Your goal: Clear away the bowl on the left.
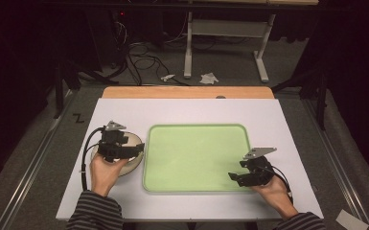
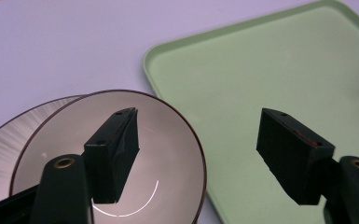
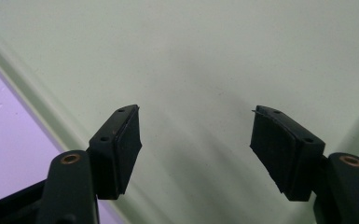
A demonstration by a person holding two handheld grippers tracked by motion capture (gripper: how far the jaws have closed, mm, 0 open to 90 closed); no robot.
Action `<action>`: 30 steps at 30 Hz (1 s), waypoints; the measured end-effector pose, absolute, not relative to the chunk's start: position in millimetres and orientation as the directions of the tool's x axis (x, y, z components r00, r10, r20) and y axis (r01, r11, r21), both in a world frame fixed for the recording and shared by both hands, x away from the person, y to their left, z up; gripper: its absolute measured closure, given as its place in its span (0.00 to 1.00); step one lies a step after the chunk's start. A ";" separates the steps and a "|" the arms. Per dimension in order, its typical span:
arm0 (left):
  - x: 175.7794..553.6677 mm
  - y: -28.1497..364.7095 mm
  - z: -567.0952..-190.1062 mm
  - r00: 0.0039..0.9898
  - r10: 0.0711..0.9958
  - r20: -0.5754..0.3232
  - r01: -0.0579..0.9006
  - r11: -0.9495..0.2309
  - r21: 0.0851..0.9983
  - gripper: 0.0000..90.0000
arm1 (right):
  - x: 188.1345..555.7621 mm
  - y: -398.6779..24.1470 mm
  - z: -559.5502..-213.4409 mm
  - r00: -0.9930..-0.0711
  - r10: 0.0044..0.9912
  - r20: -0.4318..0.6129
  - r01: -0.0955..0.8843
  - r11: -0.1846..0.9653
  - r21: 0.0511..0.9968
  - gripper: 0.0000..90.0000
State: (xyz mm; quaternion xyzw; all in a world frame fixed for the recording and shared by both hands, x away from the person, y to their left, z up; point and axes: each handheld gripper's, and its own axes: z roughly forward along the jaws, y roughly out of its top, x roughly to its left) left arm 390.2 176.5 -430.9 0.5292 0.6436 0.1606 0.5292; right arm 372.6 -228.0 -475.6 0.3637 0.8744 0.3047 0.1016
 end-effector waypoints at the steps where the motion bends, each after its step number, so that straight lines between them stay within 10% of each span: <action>1: 390.3 177.3 -430.9 0.118 0.854 -0.507 0.509 0.386 0.769 0.33 | 372.5 -228.0 -475.6 -0.715 0.698 0.043 0.573 0.550 0.607 0.39; 30: 406.5 223.5 -445.7 -0.081 0.893 -0.443 0.466 0.427 0.775 0.31 | 372.8 -229.8 -474.5 -0.709 0.704 0.044 0.578 0.545 0.608 0.39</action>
